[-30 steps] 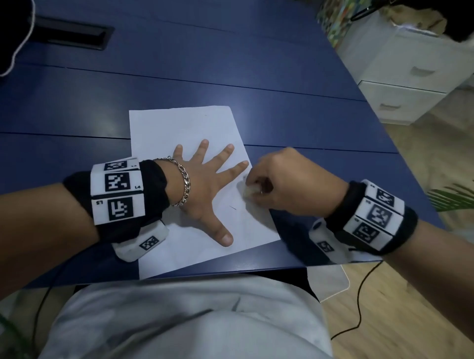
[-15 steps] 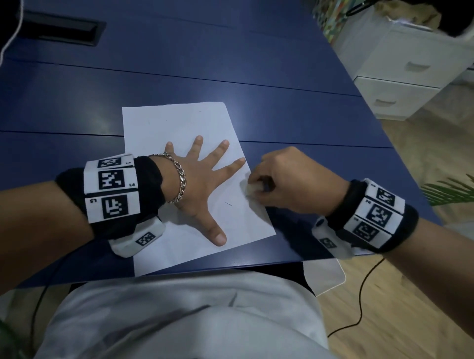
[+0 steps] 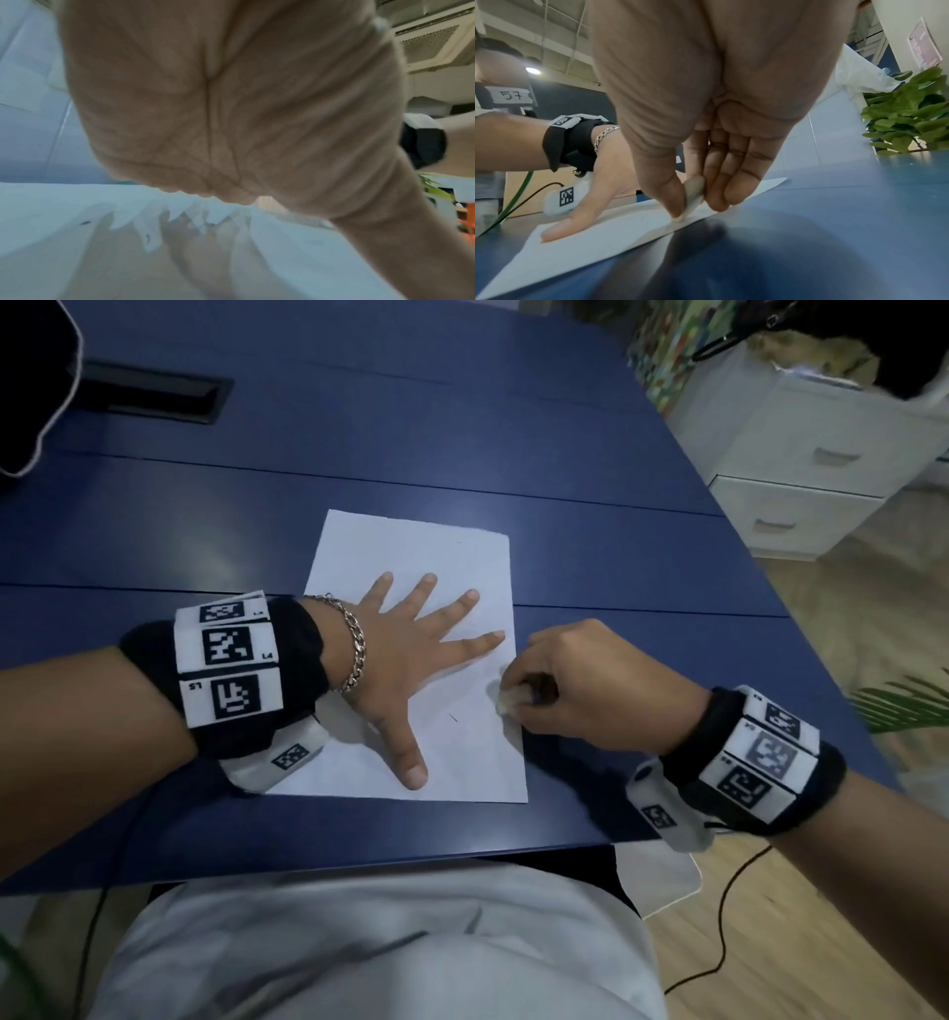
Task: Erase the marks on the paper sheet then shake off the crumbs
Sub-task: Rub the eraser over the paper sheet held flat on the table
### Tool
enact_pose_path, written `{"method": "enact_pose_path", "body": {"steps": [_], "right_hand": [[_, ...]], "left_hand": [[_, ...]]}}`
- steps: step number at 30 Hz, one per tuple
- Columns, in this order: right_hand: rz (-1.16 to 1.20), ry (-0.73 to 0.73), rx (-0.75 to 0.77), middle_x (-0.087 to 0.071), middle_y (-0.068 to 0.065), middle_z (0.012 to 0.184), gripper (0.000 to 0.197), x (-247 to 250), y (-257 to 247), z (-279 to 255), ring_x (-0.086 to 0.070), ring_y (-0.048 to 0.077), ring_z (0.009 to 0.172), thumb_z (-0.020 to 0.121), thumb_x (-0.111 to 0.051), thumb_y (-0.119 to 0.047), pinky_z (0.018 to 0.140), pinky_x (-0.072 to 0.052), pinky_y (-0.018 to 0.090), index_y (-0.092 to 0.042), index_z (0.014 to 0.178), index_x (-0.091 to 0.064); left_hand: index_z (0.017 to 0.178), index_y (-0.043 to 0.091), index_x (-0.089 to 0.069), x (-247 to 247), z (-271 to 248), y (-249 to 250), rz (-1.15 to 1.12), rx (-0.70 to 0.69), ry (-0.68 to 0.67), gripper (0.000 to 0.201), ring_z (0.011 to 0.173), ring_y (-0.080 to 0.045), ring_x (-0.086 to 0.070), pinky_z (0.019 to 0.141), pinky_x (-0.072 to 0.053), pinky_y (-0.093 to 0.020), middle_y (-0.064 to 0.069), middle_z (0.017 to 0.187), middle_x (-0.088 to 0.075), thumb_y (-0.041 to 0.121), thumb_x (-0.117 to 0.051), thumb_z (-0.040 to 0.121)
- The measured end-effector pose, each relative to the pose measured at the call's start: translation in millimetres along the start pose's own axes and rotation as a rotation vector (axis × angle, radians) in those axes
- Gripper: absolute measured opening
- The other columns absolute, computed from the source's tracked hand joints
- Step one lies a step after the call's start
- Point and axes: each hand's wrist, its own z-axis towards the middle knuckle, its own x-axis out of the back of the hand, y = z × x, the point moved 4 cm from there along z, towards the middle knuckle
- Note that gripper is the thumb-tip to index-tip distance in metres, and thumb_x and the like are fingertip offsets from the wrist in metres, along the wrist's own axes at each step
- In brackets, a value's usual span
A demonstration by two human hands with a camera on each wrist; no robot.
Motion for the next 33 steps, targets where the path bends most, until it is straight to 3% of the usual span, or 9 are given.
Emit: {"method": "enact_pose_path", "body": {"steps": [4,10,15,18,22,26,29,31,33], "right_hand": [[0.001,0.057,-0.067,-0.065,-0.010,0.072,0.011,4,8,12,-0.060,0.010,0.065,0.091,-0.072,-0.029,0.065,-0.053,0.030,-0.025,0.097,-0.080],[-0.046,0.020,-0.050,-0.065,-0.011,0.076,0.020,11,9,29,-0.059,0.009,0.066,0.088,-0.070,-0.027,0.066,-0.054,0.031,-0.025,0.105,-0.080],[-0.013,-0.077,0.041,-0.065,-0.007,0.073,0.017,0,-7,21,-0.059,0.012,0.064,0.091,-0.065,-0.034,0.061,-0.046,0.025,-0.022,0.086,-0.076],[-0.012,-0.103,0.025,-0.061,-0.017,0.070,0.012,4,1,24,-0.058,0.008,0.064,0.090,-0.070,-0.034,0.060,-0.045,0.020,-0.026,0.083,-0.075],[-0.049,0.001,-0.031,-0.060,-0.011,0.071,0.015,10,10,29,-0.057,0.011,0.064,0.089,-0.065,-0.032,0.065,-0.055,0.039,-0.025,0.091,-0.078],[-0.075,-0.182,0.078,-0.064,-0.004,0.073,0.016,-2,-13,16,-0.058,0.014,0.065,0.086,-0.067,-0.037,0.061,-0.049,0.031,-0.023,0.083,-0.075],[-0.031,-0.090,0.002,-0.065,-0.008,0.073,0.012,8,6,27,-0.059,0.008,0.064,0.086,-0.073,-0.038,0.059,-0.043,0.021,-0.028,0.088,-0.079],[-0.016,-0.030,-0.025,-0.064,-0.010,0.073,0.011,9,14,30,-0.059,0.005,0.064,0.086,-0.074,-0.036,0.060,-0.042,0.020,-0.027,0.091,-0.080],[-0.018,-0.084,0.019,-0.063,-0.009,0.073,0.009,5,5,26,-0.058,0.006,0.064,0.084,-0.072,-0.034,0.059,-0.042,0.020,-0.028,0.086,-0.078]], "left_hand": [[0.149,0.059,0.033,5,3,-3,-0.095,-0.031,-0.016,0.135,0.153,-0.040,0.033,0.123,0.011,-0.068,0.009,0.162,0.046,0.096,-0.065,0.063],[0.146,0.062,0.035,-7,16,-3,-0.138,0.015,0.016,0.130,0.153,-0.042,0.033,0.117,0.008,-0.078,0.012,0.161,0.046,0.105,-0.052,0.058],[0.143,0.066,0.035,-7,17,-5,-0.154,0.051,0.011,0.132,0.151,-0.043,0.035,0.114,0.007,-0.081,0.017,0.159,0.048,0.106,-0.054,0.053],[0.142,0.067,0.036,-8,19,-4,-0.159,0.061,0.009,0.134,0.151,-0.042,0.037,0.115,0.007,-0.081,0.018,0.157,0.049,0.107,-0.053,0.051],[0.140,0.067,0.038,-9,21,-5,-0.164,0.083,0.000,0.135,0.150,-0.042,0.038,0.115,0.006,-0.081,0.019,0.157,0.050,0.110,-0.050,0.046],[0.141,0.067,0.036,-8,20,-4,-0.164,0.081,-0.002,0.134,0.150,-0.041,0.038,0.115,0.008,-0.080,0.019,0.157,0.050,0.108,-0.052,0.049],[0.140,0.067,0.038,-7,19,-3,-0.160,0.083,-0.002,0.134,0.151,-0.041,0.037,0.116,0.007,-0.080,0.018,0.157,0.050,0.108,-0.052,0.050],[0.138,0.067,0.039,-7,19,-3,-0.156,0.090,-0.003,0.134,0.151,-0.041,0.037,0.116,0.006,-0.080,0.018,0.158,0.050,0.108,-0.052,0.049],[0.139,0.068,0.037,-7,19,-4,-0.162,0.089,-0.004,0.134,0.151,-0.041,0.037,0.116,0.007,-0.080,0.019,0.157,0.050,0.108,-0.053,0.048]]}}
